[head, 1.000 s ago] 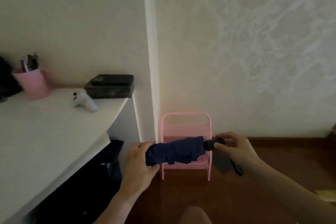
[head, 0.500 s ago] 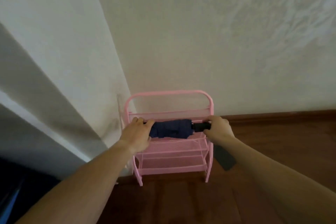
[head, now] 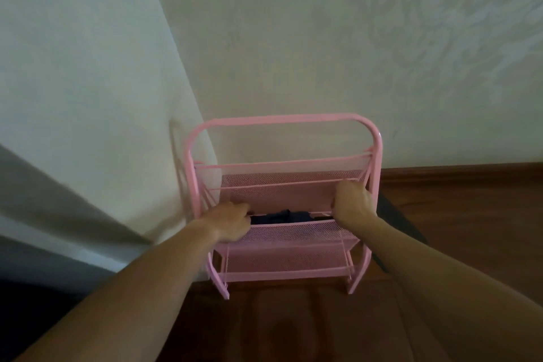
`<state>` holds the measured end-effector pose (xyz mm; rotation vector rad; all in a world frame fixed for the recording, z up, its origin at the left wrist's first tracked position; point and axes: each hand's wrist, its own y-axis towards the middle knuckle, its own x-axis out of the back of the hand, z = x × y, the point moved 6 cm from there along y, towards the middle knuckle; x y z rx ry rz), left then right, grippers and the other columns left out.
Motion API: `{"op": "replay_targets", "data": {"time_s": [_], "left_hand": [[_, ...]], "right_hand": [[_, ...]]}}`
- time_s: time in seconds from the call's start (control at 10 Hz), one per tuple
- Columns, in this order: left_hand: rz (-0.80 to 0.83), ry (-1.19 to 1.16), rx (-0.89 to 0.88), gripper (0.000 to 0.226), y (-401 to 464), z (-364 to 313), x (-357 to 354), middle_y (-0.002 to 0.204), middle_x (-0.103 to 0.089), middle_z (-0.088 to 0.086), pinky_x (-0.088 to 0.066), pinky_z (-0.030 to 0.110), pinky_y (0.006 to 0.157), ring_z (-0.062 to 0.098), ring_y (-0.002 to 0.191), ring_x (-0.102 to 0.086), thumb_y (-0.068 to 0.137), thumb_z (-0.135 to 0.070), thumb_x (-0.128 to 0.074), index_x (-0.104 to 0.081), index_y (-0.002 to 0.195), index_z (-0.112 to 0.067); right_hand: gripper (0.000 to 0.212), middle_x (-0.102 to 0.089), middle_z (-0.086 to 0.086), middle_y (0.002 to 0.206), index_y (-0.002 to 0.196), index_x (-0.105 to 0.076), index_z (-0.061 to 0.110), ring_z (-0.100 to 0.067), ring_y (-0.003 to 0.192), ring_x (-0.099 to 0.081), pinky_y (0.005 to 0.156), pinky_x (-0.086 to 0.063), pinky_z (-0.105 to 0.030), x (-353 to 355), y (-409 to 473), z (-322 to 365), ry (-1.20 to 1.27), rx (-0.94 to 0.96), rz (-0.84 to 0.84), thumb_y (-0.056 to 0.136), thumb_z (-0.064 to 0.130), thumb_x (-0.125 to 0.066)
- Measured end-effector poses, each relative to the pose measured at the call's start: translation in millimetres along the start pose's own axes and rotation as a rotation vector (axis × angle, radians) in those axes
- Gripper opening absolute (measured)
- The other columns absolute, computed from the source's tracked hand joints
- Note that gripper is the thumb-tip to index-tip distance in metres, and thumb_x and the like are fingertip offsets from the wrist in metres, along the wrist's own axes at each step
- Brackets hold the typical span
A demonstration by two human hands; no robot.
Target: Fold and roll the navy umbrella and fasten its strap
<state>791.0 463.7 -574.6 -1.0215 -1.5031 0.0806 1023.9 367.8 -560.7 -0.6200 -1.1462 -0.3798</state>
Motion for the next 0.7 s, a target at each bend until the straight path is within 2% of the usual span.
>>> {"op": "replay_targets", "data": {"time_s": [0.1,0.2,0.3,0.4,0.5,0.6,0.7], "left_hand": [[-0.146,0.072,-0.075,0.045,-17.1,-4.0,-2.9,0.115,-0.065,0.007,-0.053,0.040,0.090,0.025,0.103,-0.062,0.107,-0.049,-0.029,-0.059,0.122,-0.019],[-0.276,0.199,-0.178,0.052,-35.1,-9.1,-12.5,0.135,-0.055,0.003,-0.048,0.039,0.098,0.025,0.123,-0.054,0.103,-0.057,-0.036,-0.047,0.142,-0.023],[-0.375,0.341,-0.260,0.050,-39.2,-10.3,-22.9,0.140,-0.052,0.004,-0.048,0.038,0.091,0.025,0.121,-0.054,0.098,-0.020,-0.053,-0.041,0.146,-0.022],[-0.403,0.344,-0.218,0.061,-34.9,-9.2,-27.2,0.141,-0.049,0.007,-0.048,0.042,0.095,0.029,0.124,-0.050,0.091,-0.003,-0.056,-0.038,0.146,-0.020],[-0.411,0.354,-0.167,0.063,-33.9,-12.8,-28.0,0.144,-0.047,0.007,-0.044,0.047,0.104,0.030,0.130,-0.047,0.092,-0.003,-0.056,-0.035,0.149,-0.020],[-0.347,0.346,-0.143,0.057,-35.0,-17.6,-22.7,0.140,-0.050,0.009,-0.047,0.046,0.102,0.030,0.126,-0.052,0.095,-0.006,-0.056,-0.038,0.147,-0.019],[-0.363,0.308,-0.128,0.045,-57.5,-26.9,-7.5,0.131,-0.056,0.009,-0.052,0.040,0.097,0.028,0.116,-0.059,0.098,-0.018,-0.057,-0.046,0.142,-0.018]], "right_hand": [[0.011,-0.075,-0.007,0.096,0.098,-0.071,0.012,-0.021,0.080,-0.070,0.076,-0.064,-0.040,-2.9,-17.6,5.7,0.063,0.113,-0.001,0.095,0.016,-0.061],[0.041,-0.068,0.005,0.110,0.114,-0.065,0.024,-0.017,0.098,-0.065,0.089,-0.058,-0.041,-10.3,-53.4,20.8,-0.057,0.350,0.063,0.091,0.056,-0.056],[0.046,-0.061,0.001,0.131,0.136,-0.049,0.023,-0.023,0.120,-0.056,0.110,-0.041,-0.043,-29.2,-67.8,21.1,-0.309,0.499,0.074,0.094,0.041,-0.060],[0.046,-0.060,-0.003,0.129,0.131,-0.049,0.021,-0.025,0.118,-0.055,0.112,-0.039,-0.043,-35.3,-62.5,18.2,-0.341,0.487,0.010,0.089,0.018,-0.069],[0.044,-0.061,-0.005,0.128,0.130,-0.050,0.018,-0.027,0.117,-0.056,0.112,-0.038,-0.044,-36.0,-60.1,22.6,-0.347,0.465,0.005,0.090,0.013,-0.068],[0.047,-0.062,-0.007,0.130,0.132,-0.050,0.017,-0.028,0.119,-0.058,0.112,-0.040,-0.045,-29.7,-62.3,23.2,-0.363,0.441,0.045,0.089,0.014,-0.069],[0.046,-0.059,-0.006,0.135,0.133,-0.050,0.017,-0.027,0.125,-0.054,0.114,-0.039,-0.044,-9.3,-79.4,25.2,-0.293,0.399,-0.016,0.091,0.017,-0.067]]}}
